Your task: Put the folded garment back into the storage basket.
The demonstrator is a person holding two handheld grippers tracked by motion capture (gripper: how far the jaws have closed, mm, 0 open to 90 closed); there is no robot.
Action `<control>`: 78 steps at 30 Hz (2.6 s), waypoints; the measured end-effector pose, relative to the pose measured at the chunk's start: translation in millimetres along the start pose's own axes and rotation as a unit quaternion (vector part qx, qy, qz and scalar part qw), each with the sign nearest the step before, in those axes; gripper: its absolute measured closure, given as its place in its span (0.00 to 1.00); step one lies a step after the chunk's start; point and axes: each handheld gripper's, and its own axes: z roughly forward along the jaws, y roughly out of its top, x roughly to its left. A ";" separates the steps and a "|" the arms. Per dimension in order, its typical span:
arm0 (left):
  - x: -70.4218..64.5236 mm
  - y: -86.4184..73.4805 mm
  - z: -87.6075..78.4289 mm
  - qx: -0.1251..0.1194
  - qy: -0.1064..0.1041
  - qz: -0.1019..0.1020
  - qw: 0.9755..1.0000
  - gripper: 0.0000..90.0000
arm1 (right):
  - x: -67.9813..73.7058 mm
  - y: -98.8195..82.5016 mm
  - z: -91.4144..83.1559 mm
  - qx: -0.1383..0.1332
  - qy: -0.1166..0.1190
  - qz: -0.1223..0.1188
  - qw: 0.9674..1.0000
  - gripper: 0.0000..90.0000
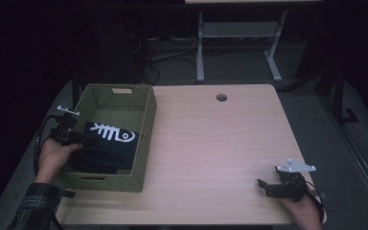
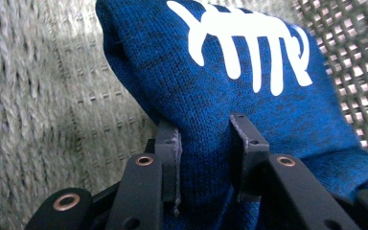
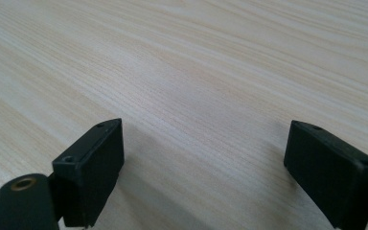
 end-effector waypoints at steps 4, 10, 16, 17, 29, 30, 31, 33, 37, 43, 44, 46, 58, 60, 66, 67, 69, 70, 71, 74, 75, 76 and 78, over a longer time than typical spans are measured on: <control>2.3 -2.3 6.5 0.009 0.012 0.000 1.000 0.74 | 0.0 0.0 0.0 0.000 0.000 0.000 1.000 0.15; 3.4 -4.8 14.0 0.021 0.028 0.003 0.999 0.70 | 0.0 0.0 0.0 0.000 0.000 0.001 1.000 0.15; 3.4 -3.1 8.7 0.018 0.032 0.009 0.999 0.55 | 0.0 0.0 0.0 0.000 0.000 0.001 1.000 0.15; 3.6 -3.0 7.4 0.015 0.030 0.008 0.999 0.52 | 0.0 0.0 0.0 0.000 0.000 0.001 1.000 0.15; 0.1 0.1 -13.4 -0.019 0.029 0.011 0.999 0.38 | 0.0 0.0 0.0 0.000 0.000 0.000 1.000 0.15; 0.1 0.1 -13.4 -0.019 0.029 0.011 0.999 0.38 | 0.0 0.0 0.0 0.000 0.000 0.000 1.000 0.15; -1.8 0.8 -16.5 -0.027 0.023 0.014 0.999 0.37 | 0.0 0.0 0.0 0.000 0.000 0.000 1.000 0.15; -5.2 1.8 -19.3 -0.033 0.017 0.017 0.999 0.36 | 0.0 0.0 0.0 0.000 0.000 0.001 1.000 0.15; -11.8 4.3 -22.8 -0.044 0.007 0.022 0.999 0.34 | 0.0 0.0 0.0 0.000 0.000 0.000 1.000 0.15; -32.0 13.6 -29.4 -0.066 -0.005 0.044 0.997 0.28 | 0.0 0.0 0.0 0.000 0.000 0.000 1.000 0.15; -32.0 13.6 -29.4 -0.066 -0.005 0.044 0.997 0.26 | 0.0 0.0 0.0 0.000 0.000 0.000 1.000 0.15; -42.4 17.1 -31.1 -0.078 -0.009 0.057 0.995 0.22 | 0.0 0.0 0.0 0.000 0.000 0.000 1.000 0.15; -77.6 27.6 -30.9 -0.108 -0.035 0.095 0.989 0.15 | 0.0 0.0 0.0 0.000 0.000 0.000 1.000 0.15; -86.6 30.4 -29.6 -0.114 -0.040 0.105 0.987 0.15 | 0.2 0.2 0.2 0.000 -0.001 0.001 1.000 0.15; -100.7 34.5 -27.9 -0.119 -0.050 0.123 0.984 0.15 | 0.5 0.5 0.5 0.000 -0.002 0.002 1.000 0.14; -107.0 35.7 -26.4 -0.125 -0.053 0.128 0.982 0.15 | 0.5 0.5 0.5 0.000 -0.002 0.002 1.000 0.14; -110.4 36.4 -25.3 -0.127 -0.056 0.130 0.982 0.15 | 0.5 0.5 0.5 0.000 -0.002 0.002 1.000 0.14; -113.9 37.3 -24.0 -0.128 -0.060 0.135 0.981 0.15 | 0.5 0.4 0.5 0.000 -0.002 0.002 1.000 0.14; -122.5 38.9 -20.5 -0.128 -0.069 0.143 0.979 0.15 | 0.6 0.4 0.5 0.001 -0.002 0.002 1.000 0.14; -137.1 41.0 -14.4 -0.129 -0.080 0.157 0.976 0.15 | 0.5 0.4 0.5 0.001 -0.002 0.002 1.000 0.14; -142.2 41.3 -12.4 -0.129 -0.083 0.161 0.975 0.15 | 0.5 0.4 0.5 0.000 -0.002 0.002 1.000 0.14; -147.3 41.6 -10.5 -0.129 -0.087 0.164 0.974 0.15 | 0.5 0.4 0.5 0.001 -0.002 0.002 1.000 0.14; -152.4 41.7 -8.6 -0.130 -0.092 0.167 0.973 0.15 | 0.5 0.4 0.5 0.000 -0.002 0.002 1.000 0.14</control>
